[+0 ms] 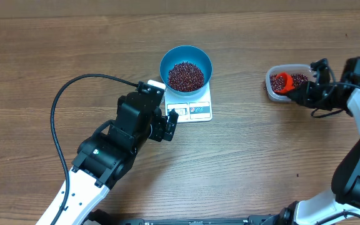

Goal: Scoop item into bowl and weigh 150g on scale

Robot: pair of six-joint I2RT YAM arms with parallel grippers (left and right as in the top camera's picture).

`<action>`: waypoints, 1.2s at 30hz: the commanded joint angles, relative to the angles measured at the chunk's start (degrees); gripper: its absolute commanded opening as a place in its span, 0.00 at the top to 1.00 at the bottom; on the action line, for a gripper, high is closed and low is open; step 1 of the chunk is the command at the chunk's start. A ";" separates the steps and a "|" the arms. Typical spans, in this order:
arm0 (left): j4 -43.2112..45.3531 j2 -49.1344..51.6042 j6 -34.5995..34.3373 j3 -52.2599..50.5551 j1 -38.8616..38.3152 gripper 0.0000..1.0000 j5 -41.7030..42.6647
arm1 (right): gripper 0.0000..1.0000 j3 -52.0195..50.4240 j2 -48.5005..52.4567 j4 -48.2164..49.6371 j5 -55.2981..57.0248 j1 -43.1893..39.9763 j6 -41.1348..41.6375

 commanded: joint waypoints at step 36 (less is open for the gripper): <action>0.15 0.31 -0.15 -0.09 -0.33 0.01 -0.76 | 0.96 -0.31 0.15 -3.13 -32.76 -0.17 -2.78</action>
